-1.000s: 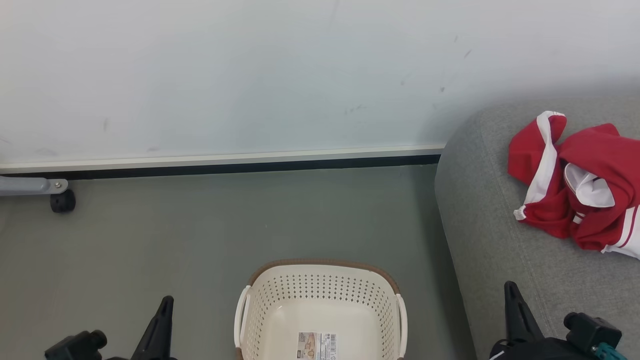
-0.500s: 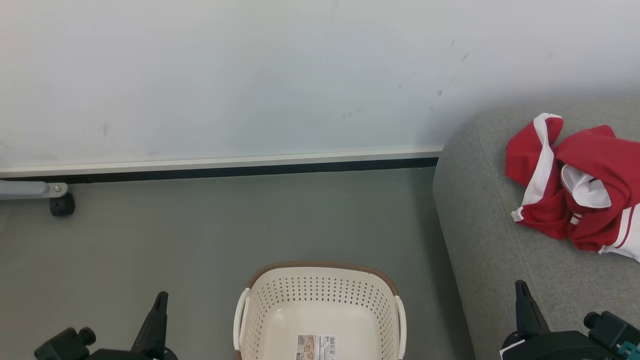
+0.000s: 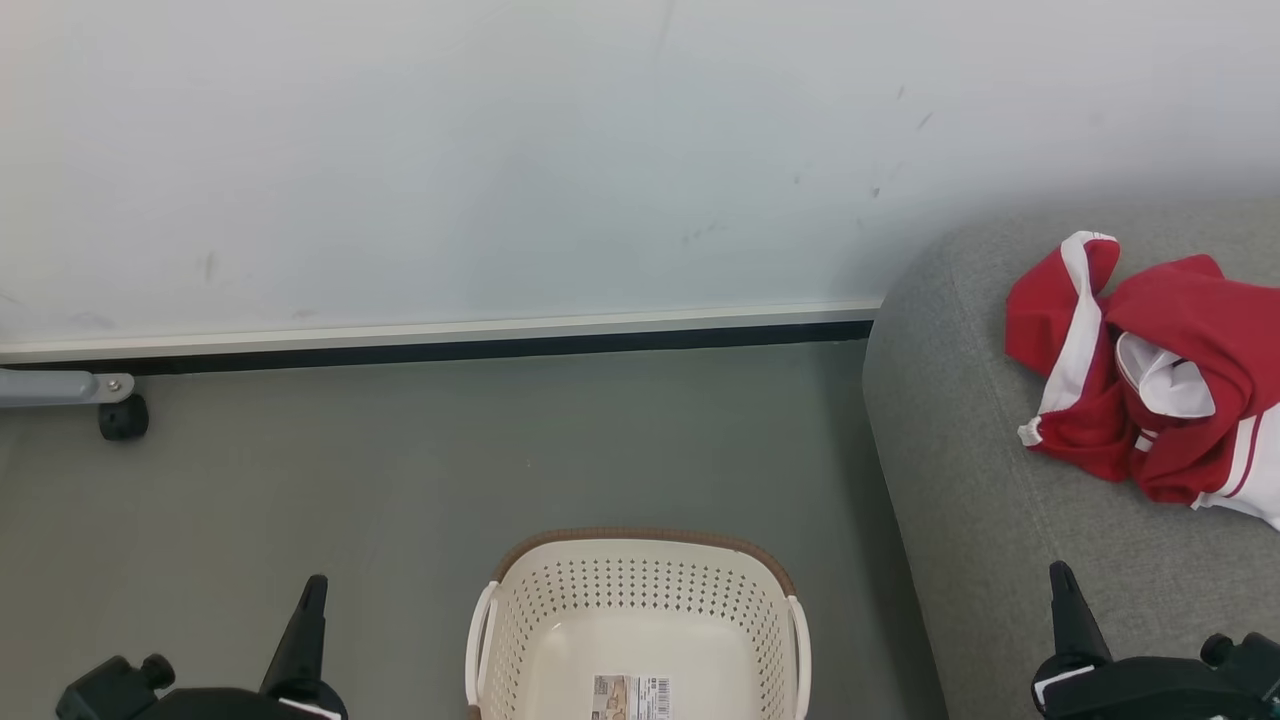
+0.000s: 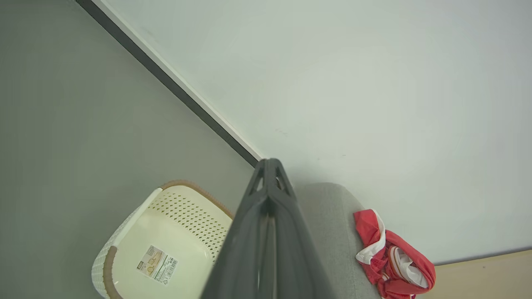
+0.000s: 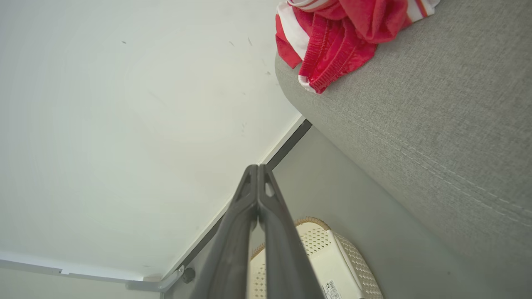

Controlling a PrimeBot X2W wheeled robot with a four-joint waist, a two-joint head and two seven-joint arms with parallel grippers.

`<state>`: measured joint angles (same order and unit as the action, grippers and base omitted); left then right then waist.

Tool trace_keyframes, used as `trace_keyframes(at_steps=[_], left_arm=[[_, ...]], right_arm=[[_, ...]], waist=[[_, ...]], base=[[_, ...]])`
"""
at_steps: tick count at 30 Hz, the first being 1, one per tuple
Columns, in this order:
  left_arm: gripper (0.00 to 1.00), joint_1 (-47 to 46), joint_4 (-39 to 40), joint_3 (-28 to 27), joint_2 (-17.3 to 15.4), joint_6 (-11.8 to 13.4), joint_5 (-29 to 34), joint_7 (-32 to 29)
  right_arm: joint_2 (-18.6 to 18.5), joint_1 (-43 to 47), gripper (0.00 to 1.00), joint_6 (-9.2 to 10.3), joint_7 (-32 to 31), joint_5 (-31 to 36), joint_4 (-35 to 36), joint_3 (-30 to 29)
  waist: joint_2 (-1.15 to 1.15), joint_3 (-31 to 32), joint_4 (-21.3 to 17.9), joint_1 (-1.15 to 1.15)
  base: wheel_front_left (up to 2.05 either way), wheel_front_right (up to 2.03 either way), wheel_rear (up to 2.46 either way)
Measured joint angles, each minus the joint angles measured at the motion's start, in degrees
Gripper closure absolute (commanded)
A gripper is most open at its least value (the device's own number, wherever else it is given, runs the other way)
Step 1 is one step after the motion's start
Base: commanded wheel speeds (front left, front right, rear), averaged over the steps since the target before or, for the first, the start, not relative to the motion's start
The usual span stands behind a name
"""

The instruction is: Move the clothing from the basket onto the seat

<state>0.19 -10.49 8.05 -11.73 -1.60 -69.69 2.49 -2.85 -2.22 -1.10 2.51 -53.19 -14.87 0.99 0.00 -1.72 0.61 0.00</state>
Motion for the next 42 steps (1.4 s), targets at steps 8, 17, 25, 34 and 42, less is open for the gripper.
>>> trace_keyframes(at_steps=[8,17,25,34,42], left_arm=[[1.0,-0.92,-1.14,-2.08,1.49,-0.96,-4.48,-1.45],[1.0,-1.37,-2.38,-4.69,3.37,-2.02,-9.28,-3.28],[1.0,-2.43,-3.54,-6.82,4.94,-3.01,-13.27,-4.57],[1.0,-3.56,-4.76,-9.31,6.59,-4.05,-17.74,-6.26],[1.0,-4.0,-5.87,-11.43,8.06,-5.02,-21.95,-7.53]], right_arm=[[0.09,-0.73,1.0,-1.19,-1.57,-6.86,-0.33,-1.54],[0.14,-0.97,1.0,-2.49,-3.55,-15.61,-0.73,-3.48],[0.18,-1.88,1.0,-3.47,-5.26,-22.43,-1.11,-5.01],[0.23,-1.99,1.0,-4.54,-7.08,-30.17,-1.69,-6.73],[0.33,-2.6,1.0,-5.6,-8.58,-36.95,-2.05,-8.31]], waist=[[0.0,0.29,-0.11,0.0],[0.0,0.66,-0.25,0.0],[0.0,0.95,-0.36,0.0],[0.0,1.27,-0.48,0.0],[0.0,1.57,-0.59,0.0]], base=[[0.0,0.0,0.0],[0.0,0.0,0.0],[0.0,0.0,0.0],[0.0,0.0,0.0],[0.0,0.0,0.0]])
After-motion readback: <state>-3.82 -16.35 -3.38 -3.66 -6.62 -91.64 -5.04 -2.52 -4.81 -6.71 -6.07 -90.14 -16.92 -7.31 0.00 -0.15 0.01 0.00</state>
